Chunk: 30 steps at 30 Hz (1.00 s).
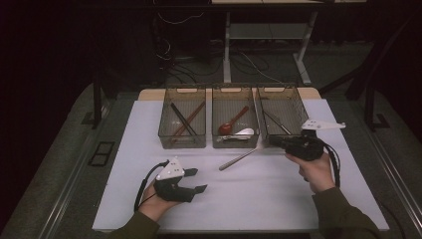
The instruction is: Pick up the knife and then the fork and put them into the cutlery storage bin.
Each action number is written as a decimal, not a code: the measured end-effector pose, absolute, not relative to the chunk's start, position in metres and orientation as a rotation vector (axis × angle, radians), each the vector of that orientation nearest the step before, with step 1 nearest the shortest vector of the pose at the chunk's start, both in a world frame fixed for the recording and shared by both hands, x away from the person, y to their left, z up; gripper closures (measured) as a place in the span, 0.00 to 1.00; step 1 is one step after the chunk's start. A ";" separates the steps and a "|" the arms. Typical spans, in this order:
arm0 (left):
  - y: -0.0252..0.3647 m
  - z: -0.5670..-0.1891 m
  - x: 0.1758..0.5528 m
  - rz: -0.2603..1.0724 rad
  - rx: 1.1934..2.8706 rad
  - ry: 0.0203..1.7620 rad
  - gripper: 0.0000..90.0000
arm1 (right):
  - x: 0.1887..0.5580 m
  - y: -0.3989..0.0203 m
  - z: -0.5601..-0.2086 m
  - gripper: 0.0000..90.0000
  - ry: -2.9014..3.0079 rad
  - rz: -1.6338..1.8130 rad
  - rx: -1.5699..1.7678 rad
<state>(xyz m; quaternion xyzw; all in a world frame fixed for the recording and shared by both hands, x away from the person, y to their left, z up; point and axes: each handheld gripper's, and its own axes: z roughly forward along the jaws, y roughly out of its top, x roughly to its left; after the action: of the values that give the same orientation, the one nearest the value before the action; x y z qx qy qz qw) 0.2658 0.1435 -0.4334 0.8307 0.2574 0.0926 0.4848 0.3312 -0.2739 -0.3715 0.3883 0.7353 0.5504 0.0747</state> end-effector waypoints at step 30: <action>0.150 -0.440 0.271 0.253 2.044 0.702 0.00 | 0.381 -0.385 -0.307 0.98 1.878 1.400 1.363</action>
<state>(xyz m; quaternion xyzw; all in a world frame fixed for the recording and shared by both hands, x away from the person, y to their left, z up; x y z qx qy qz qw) 0.2711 0.1503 -0.4396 0.8319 0.2857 0.1030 0.4645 0.3809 -0.3851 -0.3069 0.4913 0.6769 0.5046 0.2142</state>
